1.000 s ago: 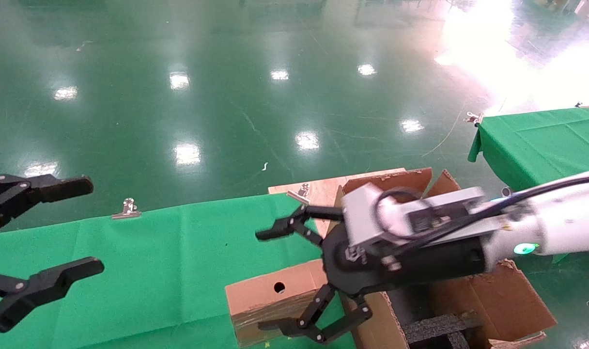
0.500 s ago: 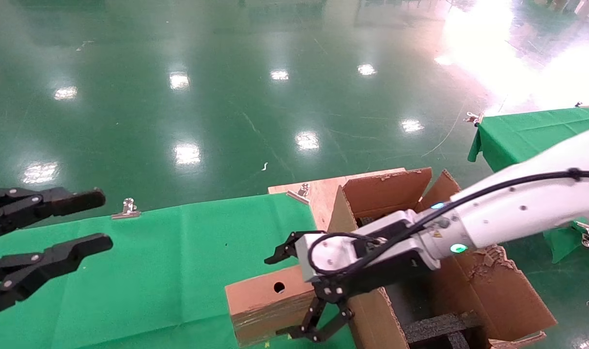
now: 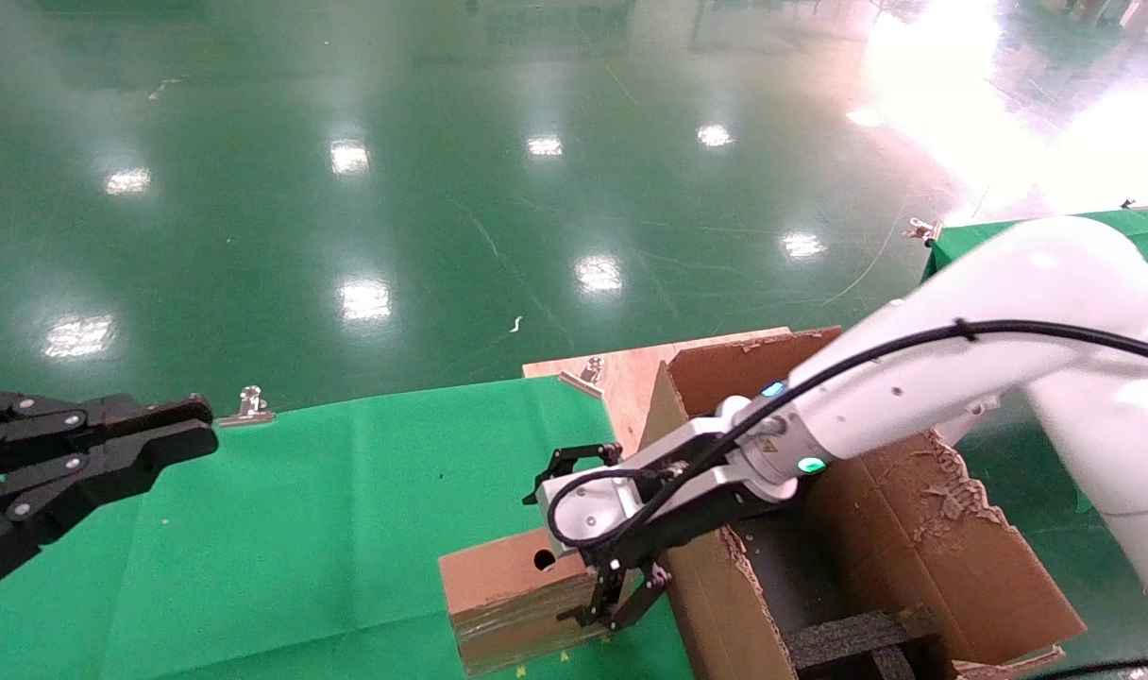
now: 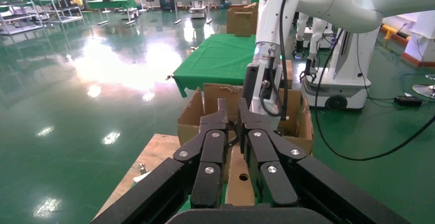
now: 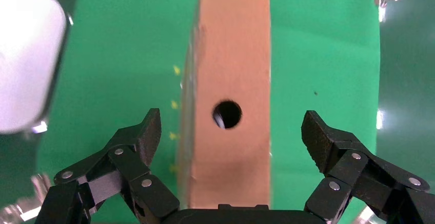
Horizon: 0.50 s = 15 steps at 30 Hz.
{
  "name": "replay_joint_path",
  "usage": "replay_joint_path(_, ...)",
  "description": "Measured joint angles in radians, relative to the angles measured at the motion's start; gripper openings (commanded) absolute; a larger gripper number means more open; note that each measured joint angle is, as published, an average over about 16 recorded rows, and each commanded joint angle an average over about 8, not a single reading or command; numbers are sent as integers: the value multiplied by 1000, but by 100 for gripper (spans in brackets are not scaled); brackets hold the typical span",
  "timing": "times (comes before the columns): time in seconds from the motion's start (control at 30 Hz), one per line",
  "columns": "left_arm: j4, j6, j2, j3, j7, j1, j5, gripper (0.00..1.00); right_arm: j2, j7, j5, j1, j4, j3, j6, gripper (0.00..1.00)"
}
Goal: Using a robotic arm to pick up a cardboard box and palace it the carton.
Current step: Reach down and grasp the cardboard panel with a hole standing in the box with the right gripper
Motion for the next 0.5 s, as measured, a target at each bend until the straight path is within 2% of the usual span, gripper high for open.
replay_joint_path(0.2, 0, 0, 0, 0, 0, 0, 0, 82, -34, -11, -56, 29, -12, -32, -9, 100)
replay_joint_path(0.23, 0, 0, 0, 0, 0, 0, 0, 93, -39, -12, -61, 32, -14, -35, -10, 99)
replay_joint_path(0.27, 0, 0, 0, 0, 0, 0, 0, 100, -42, -13, -66, 35, -16, -39, -12, 92)
replay_joint_path(0.5, 0, 0, 0, 0, 0, 0, 0, 100, -55, -16, -75, 44, -26, -49, -20, 8)
